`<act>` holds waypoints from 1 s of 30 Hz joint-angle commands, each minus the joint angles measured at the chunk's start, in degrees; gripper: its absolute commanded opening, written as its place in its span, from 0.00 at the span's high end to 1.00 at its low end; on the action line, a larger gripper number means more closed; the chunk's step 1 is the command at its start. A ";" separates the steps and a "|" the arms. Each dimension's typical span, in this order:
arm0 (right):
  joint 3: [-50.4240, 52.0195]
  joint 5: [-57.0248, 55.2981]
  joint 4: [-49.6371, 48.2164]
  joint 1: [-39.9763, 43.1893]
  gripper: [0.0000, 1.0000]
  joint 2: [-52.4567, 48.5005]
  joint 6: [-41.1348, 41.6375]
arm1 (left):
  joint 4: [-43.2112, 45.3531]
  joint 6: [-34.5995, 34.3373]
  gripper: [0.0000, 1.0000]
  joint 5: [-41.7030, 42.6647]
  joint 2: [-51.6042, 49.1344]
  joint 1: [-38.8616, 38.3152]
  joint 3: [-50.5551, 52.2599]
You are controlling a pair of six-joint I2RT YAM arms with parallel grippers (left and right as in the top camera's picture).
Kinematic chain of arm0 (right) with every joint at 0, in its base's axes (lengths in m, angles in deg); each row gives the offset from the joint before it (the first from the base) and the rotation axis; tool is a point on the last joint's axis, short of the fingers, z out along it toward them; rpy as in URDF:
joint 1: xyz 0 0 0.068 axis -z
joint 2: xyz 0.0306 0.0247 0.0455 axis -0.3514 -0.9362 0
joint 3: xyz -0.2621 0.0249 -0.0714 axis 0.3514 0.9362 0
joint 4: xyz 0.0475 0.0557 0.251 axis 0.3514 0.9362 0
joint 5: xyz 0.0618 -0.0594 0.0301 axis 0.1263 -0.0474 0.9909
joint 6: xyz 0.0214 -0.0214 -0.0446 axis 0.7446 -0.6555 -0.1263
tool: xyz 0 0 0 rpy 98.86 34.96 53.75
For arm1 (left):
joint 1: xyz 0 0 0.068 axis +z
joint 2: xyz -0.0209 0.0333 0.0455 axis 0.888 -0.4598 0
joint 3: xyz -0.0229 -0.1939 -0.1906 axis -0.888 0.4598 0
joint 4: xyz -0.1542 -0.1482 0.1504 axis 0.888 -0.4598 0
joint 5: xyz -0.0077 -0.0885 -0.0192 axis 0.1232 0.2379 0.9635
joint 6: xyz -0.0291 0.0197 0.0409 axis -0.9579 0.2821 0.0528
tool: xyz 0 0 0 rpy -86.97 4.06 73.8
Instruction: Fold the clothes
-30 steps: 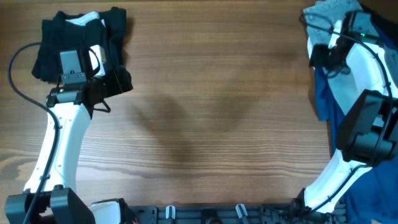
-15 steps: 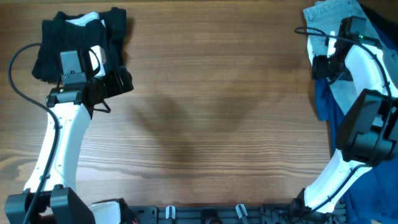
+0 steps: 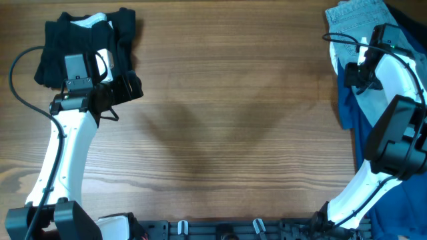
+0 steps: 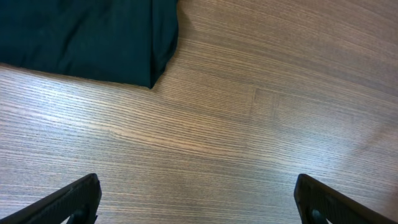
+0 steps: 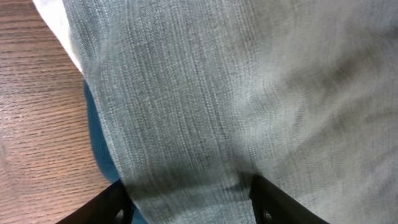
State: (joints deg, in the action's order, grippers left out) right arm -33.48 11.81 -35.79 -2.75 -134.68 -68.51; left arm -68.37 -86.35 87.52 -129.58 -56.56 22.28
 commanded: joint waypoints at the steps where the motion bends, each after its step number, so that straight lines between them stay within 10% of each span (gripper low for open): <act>1: 0.74 1.29 -0.04 0.15 0.45 -1.66 -0.35 | -0.13 0.70 0.00 0.48 -0.24 0.17 -0.90; 11: -0.57 3.34 -1.42 0.15 0.96 -0.59 2.25 | -0.11 0.72 0.00 0.48 -0.24 0.17 -0.90; 30: -2.58 36.24 3.72 -4.46 0.96 20.33 2.14 | 3.61 0.68 0.00 2.01 -0.20 1.49 -1.79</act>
State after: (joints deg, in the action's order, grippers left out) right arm -34.97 32.88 -32.07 -2.81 -116.17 -66.96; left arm -65.75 -86.37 88.85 -129.58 -56.54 22.28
